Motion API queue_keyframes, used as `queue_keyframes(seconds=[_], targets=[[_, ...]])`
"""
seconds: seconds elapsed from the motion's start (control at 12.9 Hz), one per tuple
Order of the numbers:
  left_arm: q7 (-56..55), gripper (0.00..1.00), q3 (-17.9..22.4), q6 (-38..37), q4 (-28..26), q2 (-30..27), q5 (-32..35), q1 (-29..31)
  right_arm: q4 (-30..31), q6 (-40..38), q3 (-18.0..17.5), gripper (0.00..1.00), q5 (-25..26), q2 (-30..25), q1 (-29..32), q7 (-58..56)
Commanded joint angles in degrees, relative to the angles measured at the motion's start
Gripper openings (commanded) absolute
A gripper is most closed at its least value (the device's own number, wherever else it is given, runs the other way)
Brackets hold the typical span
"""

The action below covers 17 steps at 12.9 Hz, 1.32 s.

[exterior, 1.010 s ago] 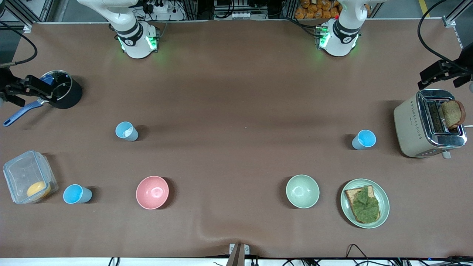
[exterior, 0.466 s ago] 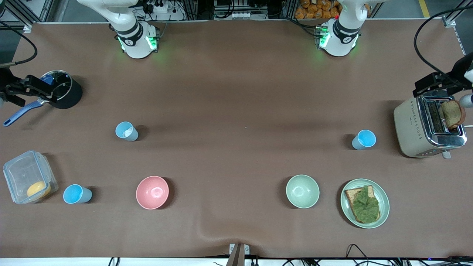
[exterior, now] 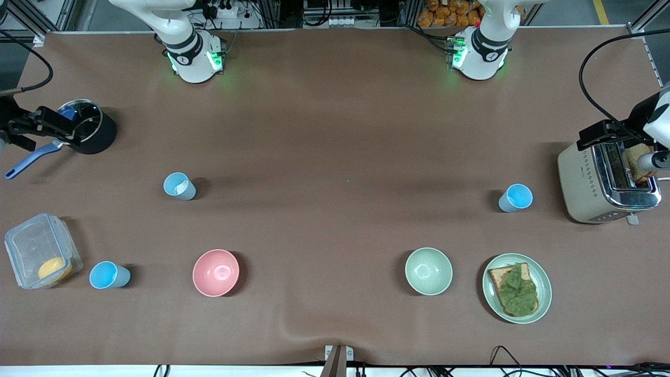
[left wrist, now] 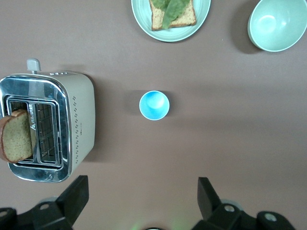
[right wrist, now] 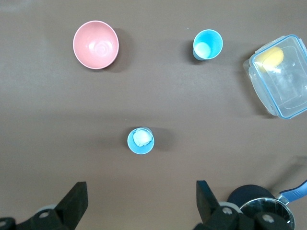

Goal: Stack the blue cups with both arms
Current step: 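Move the left gripper from the toaster toward the nearby blue cup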

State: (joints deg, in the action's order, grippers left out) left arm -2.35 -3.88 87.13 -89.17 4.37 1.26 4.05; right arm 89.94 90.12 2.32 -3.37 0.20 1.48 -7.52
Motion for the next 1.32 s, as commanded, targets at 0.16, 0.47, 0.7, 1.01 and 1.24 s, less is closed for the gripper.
queue_keyframes(seconds=[0.16,0.47,0.7,1.01,1.24], targets=[[0.3,1.0,-0.1,2.5,-1.8,2.9,-0.6,0.5,1.2,-0.4,0.0,1.0,0.7,-1.2,-0.1,0.0],[0.9,1.0,-0.1,11.6,-10.6,2.2,0.0,4.6,1.2,-0.5,0.1,1.0,0.6,-1.2,-0.1,0.0],[1.2,1.0,-0.2,20.0,-17.6,2.3,-0.1,4.7,1.2,-0.5,0.2,1.0,0.6,-1.2,0.2,-0.4],[1.2,1.0,-0.1,33.7,-26.8,5.0,0.0,4.9,1.2,-0.6,0.2,1.0,0.6,-1.2,0.2,-0.4],[1.2,1.0,-0.1,36.4,-26.8,11.0,0.0,5.7,1.2,-0.7,0.3,1.0,0.6,-1.2,0.2,-0.4]])
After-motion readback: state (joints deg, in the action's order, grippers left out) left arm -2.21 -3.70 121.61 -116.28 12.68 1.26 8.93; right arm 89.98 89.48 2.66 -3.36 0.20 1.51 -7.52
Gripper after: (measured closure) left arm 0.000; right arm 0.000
